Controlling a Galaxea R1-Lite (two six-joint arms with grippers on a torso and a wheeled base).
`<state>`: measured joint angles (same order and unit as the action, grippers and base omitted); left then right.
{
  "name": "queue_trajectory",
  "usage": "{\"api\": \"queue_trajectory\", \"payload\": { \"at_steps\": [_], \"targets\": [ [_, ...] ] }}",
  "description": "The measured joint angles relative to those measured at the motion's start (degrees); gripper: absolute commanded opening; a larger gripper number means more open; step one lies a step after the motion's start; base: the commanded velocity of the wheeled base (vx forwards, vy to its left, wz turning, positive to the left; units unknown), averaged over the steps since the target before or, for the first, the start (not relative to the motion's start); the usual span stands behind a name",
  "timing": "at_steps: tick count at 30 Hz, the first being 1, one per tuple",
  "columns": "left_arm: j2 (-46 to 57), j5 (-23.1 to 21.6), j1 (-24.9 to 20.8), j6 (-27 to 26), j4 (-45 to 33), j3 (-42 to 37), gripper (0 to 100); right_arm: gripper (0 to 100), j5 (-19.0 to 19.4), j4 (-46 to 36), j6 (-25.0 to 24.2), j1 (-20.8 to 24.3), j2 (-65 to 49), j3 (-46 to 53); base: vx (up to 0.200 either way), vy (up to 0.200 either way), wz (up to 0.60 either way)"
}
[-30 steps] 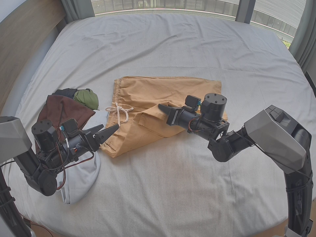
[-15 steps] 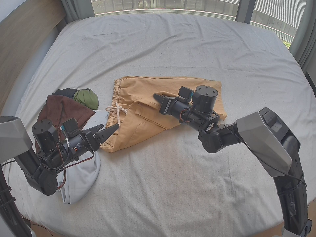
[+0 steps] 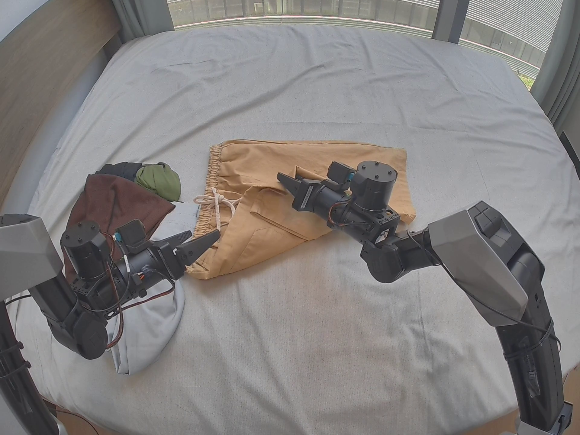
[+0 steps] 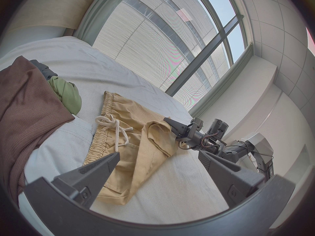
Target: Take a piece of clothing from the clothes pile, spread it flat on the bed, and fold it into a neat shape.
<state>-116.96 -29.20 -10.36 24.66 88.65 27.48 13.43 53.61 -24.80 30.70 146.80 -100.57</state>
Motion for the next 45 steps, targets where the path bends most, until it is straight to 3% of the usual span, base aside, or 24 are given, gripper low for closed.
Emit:
{"api": "queue_trajectory", "payload": {
  "at_steps": [12,24,30,35,45],
  "targets": [
    [-0.1,0.0,0.0,0.0,0.0,0.0,100,100,-4.0,1.4,0.2,0.3,-4.8,4.8,0.0,0.0,0.0],
    [0.1,0.0,0.1,0.0,0.1,0.0,100,100,-4.3,6.3,1.1,-0.1,-17.2,31.7,0.0,0.0,0.0],
    [0.1,0.0,0.0,0.0,0.1,0.0,100,100,-4.4,10.0,2.6,-3.5,-21.3,42.4,0.0,0.0,0.0],
    [0.2,0.0,0.0,0.0,0.1,0.0,100,100,-4.3,10.7,3.6,-6.5,-21.3,44.4,0.0,0.0,0.0],
    [0.3,0.0,0.1,0.0,0.1,-0.1,100,100,-4.2,12.2,5.0,-7.4,-18.6,44.9,0.0,0.0,0.0]
  ]
}}
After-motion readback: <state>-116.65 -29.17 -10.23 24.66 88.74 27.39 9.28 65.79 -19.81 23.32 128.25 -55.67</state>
